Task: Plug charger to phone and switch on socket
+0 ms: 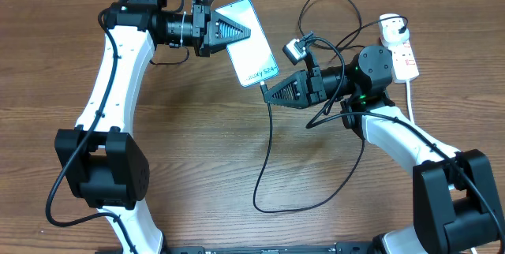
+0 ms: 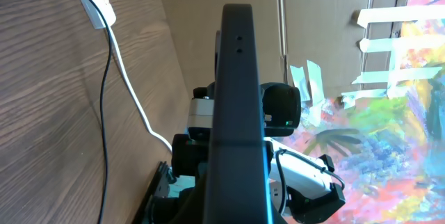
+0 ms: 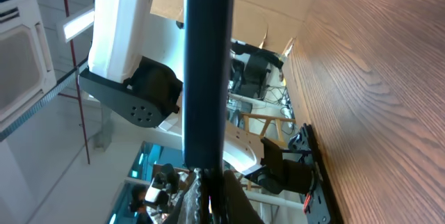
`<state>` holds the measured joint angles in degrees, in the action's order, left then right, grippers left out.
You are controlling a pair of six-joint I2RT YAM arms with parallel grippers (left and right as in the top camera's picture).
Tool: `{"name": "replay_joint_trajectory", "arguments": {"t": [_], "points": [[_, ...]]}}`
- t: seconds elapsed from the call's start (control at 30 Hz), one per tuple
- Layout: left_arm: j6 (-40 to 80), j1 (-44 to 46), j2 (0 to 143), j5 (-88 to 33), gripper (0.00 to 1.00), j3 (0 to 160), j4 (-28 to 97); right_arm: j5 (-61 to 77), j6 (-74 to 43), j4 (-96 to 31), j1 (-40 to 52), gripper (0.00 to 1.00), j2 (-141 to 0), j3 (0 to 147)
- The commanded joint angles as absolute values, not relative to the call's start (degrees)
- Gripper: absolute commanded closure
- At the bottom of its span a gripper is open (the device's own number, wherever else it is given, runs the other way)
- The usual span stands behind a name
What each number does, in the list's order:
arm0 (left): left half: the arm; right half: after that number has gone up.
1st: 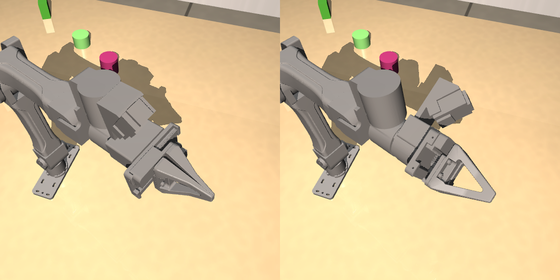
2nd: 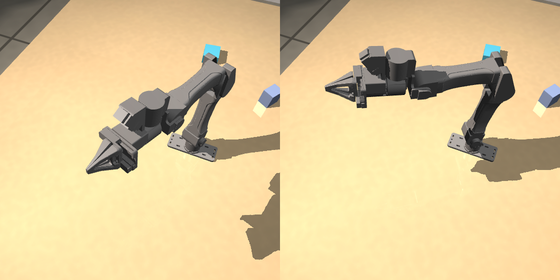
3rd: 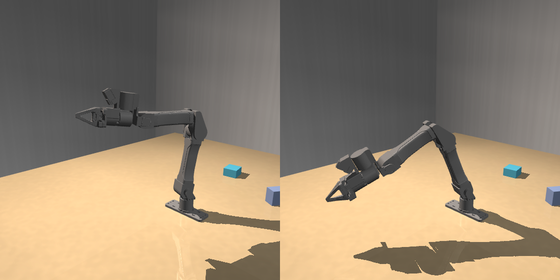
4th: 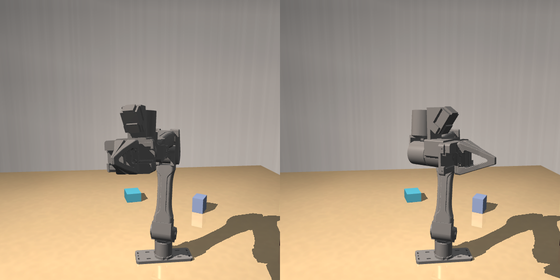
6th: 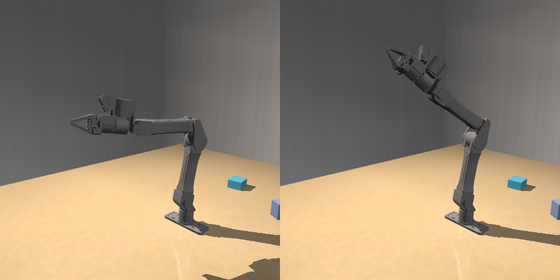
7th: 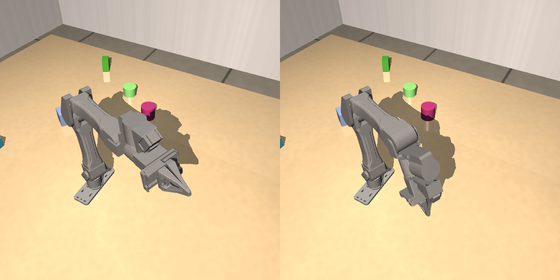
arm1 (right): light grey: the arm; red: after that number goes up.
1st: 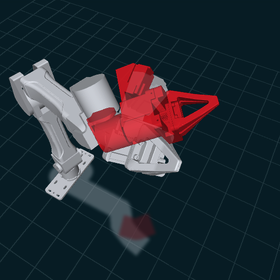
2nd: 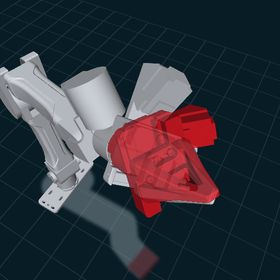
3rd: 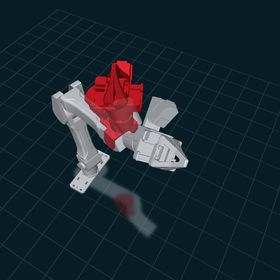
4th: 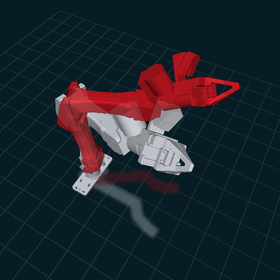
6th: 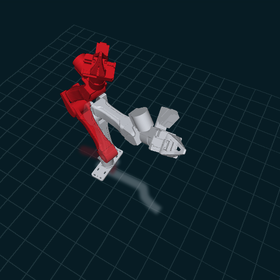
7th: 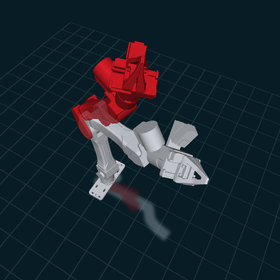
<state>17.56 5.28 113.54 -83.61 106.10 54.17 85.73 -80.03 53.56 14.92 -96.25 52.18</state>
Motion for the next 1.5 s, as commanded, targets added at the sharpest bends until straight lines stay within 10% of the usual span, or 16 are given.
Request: {"name": "replay_joint_trajectory", "arguments": {"t": [0.0,1.47], "points": [[15.73,5.67,113.19,-87.53,0.96,106.15,54.19,84.68,-82.78,53.52,14.39,0.96,-94.94,53.76],[12.38,6.31,113.19,-87.48,0.96,106.15,58.52,82.17,-84.51,54.98,14.39,0.96,-94.94,53.76]]}}
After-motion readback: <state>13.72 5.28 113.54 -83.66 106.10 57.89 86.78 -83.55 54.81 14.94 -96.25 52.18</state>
